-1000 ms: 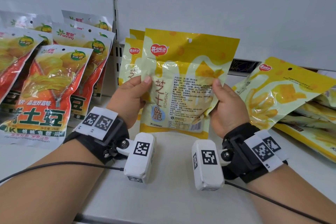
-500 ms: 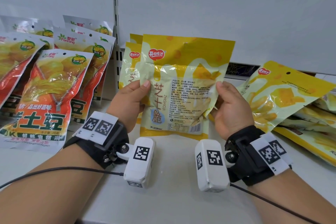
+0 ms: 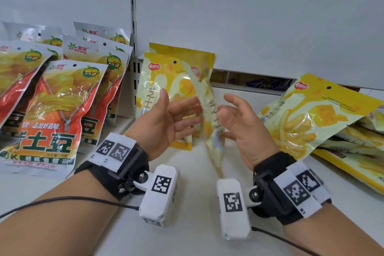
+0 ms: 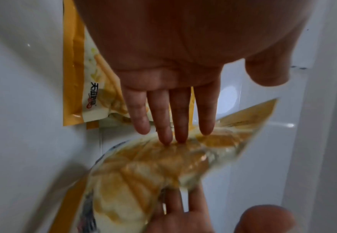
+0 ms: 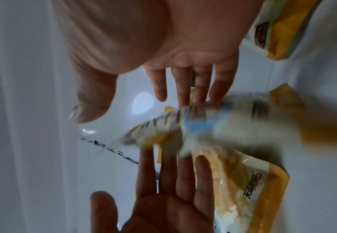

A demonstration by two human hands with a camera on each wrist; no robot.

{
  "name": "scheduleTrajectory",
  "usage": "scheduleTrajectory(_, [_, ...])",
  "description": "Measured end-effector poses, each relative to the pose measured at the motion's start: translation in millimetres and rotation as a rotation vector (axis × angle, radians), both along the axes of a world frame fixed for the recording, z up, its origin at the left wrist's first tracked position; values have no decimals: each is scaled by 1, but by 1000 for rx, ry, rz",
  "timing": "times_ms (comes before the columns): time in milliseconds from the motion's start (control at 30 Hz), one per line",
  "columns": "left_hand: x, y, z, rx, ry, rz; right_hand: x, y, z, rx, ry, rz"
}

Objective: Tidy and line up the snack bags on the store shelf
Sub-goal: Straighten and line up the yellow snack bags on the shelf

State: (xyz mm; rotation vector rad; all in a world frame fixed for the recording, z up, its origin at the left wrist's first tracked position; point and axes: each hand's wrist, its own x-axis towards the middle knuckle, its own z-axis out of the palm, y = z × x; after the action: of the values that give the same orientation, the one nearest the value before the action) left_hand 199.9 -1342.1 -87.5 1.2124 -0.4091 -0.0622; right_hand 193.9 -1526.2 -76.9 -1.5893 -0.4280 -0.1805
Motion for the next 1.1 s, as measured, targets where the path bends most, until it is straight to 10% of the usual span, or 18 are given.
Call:
scheduleTrajectory(233, [2, 0, -3, 132, -46, 4, 4, -6, 1, -278, -201, -452])
scheduleTrajectory(533, [21, 28, -8, 270, -25, 822, 19, -37, 5, -164, -170, -705])
scheduleTrajectory(767, [33, 40, -20, 601, 158, 876, 18, -44, 8, -53, -88, -770])
scheduleTrajectory(1100, [31, 43, -21, 698, 222, 839, 0, -33, 17, 64, -407, -732])
